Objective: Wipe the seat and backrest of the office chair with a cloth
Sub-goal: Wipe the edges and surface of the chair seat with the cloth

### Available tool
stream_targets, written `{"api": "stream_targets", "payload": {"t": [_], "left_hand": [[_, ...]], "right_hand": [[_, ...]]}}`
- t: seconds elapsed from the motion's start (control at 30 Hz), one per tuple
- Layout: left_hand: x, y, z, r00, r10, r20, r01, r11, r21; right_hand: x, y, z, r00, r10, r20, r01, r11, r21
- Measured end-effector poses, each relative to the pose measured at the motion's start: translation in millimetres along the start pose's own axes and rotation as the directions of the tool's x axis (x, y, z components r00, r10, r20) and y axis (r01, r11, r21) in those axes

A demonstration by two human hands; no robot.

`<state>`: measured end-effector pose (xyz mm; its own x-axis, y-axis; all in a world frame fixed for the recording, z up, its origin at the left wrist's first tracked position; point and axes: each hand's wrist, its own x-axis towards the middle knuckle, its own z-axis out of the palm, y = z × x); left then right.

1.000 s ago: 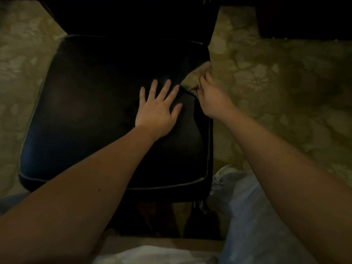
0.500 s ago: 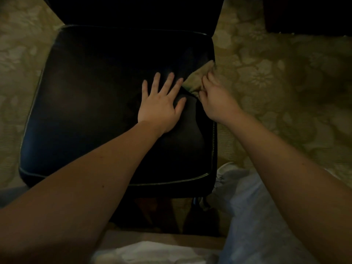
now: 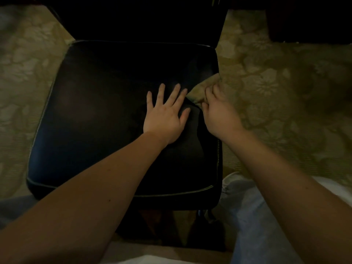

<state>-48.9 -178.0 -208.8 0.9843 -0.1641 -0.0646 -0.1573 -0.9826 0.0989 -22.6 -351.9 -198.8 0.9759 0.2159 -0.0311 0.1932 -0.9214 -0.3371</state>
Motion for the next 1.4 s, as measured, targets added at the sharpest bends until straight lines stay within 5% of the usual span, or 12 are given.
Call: {"api": "stream_targets", "payload": {"t": [0.27,1.1,1.4], "left_hand": [[1,-1,-1,1.0,-0.008,0.014,0.008,1.0,0.006],[0,-1,-5,1.0,-0.013,0.018,0.013,0.999,-0.043],[1,0,-4,0.999,-0.028,0.015,0.029,0.999,-0.044]], "right_hand": [[33,2,-4,0.991,0.13,0.036,-0.132,0.99,0.053],[-3,2,-13,0.994,-0.007,0.111,0.02,0.994,-0.109],[27,6,-14,0.992,0.097,0.081,-0.096,0.995,-0.019]]}}
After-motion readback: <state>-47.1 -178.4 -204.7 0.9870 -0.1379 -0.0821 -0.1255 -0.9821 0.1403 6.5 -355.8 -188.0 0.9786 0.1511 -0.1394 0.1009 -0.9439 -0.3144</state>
